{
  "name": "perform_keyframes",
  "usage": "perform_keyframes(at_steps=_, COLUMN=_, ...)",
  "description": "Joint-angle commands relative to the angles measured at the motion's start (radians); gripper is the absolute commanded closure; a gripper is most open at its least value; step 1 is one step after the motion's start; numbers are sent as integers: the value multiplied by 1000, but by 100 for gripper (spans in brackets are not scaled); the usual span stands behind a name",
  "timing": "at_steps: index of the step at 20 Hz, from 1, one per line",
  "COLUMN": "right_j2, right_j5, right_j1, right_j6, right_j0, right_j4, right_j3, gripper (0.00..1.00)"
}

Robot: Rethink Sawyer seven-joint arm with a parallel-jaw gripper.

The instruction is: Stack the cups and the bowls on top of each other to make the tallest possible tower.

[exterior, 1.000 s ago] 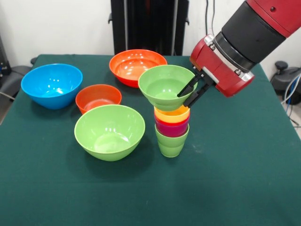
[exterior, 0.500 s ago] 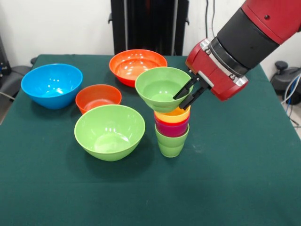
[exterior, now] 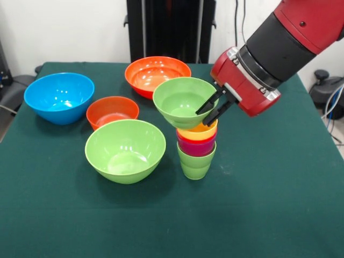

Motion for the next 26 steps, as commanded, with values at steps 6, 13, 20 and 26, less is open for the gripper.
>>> perform_keyframes(at_steps=6, right_j2=59, right_j5=9, right_j1=49, right_j6=78, right_j0=15, right_j4=-22, right_j3=19, gripper=100)
perform_keyframes(at_steps=13, right_j2=57, right_j5=58, right_j1=62, right_j6=87, right_j0=19, right_j4=-6, right_j3=-27, gripper=100)
perform_keyframes(at_steps=20, right_j2=58, right_j5=99, right_j1=53, right_j6=90, right_j0=25, right_j4=8, right_j3=-35, gripper=100)
perform_keyframes(at_steps=26, right_j2=61, right_j5=134, right_j1=42, right_j6=88, right_j0=28, right_j4=21, right_j3=-47, gripper=100)
